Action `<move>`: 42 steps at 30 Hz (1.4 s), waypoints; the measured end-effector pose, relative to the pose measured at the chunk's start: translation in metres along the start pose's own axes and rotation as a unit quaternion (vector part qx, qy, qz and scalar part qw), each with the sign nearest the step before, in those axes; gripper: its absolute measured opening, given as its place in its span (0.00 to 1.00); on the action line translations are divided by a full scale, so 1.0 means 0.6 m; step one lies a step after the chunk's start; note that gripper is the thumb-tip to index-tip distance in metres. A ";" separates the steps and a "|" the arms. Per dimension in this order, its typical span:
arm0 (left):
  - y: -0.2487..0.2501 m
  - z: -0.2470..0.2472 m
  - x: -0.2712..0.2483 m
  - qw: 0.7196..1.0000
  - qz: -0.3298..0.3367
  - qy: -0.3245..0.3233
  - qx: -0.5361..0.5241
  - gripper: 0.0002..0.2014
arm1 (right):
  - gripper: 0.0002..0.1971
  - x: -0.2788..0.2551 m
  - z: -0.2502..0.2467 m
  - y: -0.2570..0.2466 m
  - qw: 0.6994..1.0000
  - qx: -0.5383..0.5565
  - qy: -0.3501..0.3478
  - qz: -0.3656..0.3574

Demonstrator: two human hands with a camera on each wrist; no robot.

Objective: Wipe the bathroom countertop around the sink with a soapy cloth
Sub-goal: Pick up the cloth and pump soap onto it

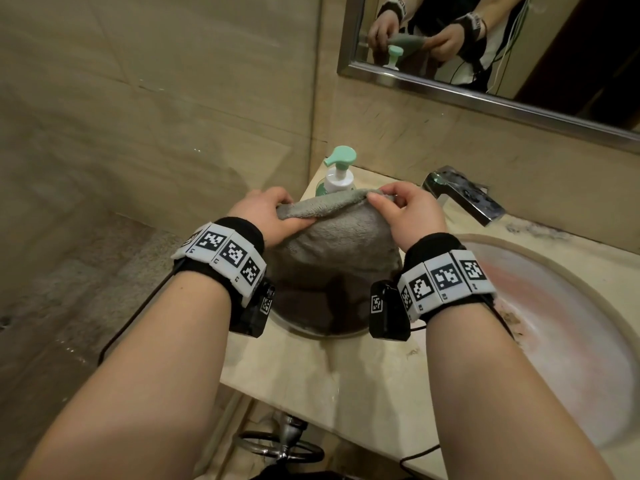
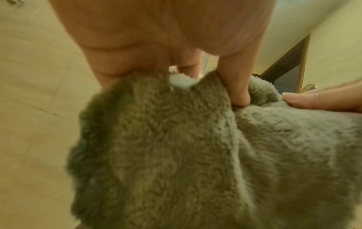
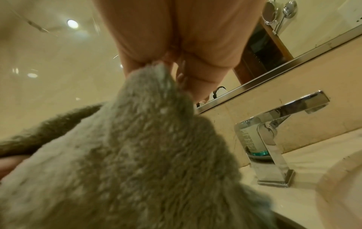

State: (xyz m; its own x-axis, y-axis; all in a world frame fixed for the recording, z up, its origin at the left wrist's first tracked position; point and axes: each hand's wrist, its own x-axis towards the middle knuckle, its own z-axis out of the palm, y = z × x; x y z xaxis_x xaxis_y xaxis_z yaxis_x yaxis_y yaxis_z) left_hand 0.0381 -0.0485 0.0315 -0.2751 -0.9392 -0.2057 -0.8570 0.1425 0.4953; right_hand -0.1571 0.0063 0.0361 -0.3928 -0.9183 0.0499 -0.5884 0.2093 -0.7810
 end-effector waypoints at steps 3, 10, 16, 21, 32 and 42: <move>-0.003 -0.004 -0.001 0.999 -0.032 -0.005 0.002 0.28 | 0.11 0.003 -0.003 0.001 1.000 0.016 0.007 0.009; 0.007 -0.019 -0.008 0.997 -0.011 -0.079 -0.001 0.24 | 0.13 0.006 -0.011 0.002 1.000 -0.009 0.008 0.028; 0.012 -0.027 0.001 0.999 0.027 -0.018 0.031 0.12 | 0.24 0.002 -0.023 0.002 0.990 -0.071 -0.120 0.010; 0.009 -0.038 0.011 0.996 0.016 -0.015 0.091 0.11 | 0.15 0.010 -0.029 -0.001 0.960 -0.206 -0.190 0.000; 0.002 -0.024 0.016 0.998 0.062 -0.018 -0.008 0.12 | 0.16 0.035 -0.018 -0.004 0.973 -0.185 -0.134 0.025; 0.011 0.020 0.021 0.963 -0.010 -0.002 -0.269 0.15 | 0.10 0.030 0.015 -0.041 0.968 0.088 -0.197 0.127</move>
State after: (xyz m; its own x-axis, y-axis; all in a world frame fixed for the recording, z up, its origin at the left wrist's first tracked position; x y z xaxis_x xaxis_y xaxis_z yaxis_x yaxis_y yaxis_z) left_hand 0.0237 -0.0558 0.0219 -0.2627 -0.9390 -0.2222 -0.5128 -0.0591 0.8565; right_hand -0.1435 -0.0181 0.0506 -0.1891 -0.9091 -0.3712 -0.3649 0.4160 -0.8330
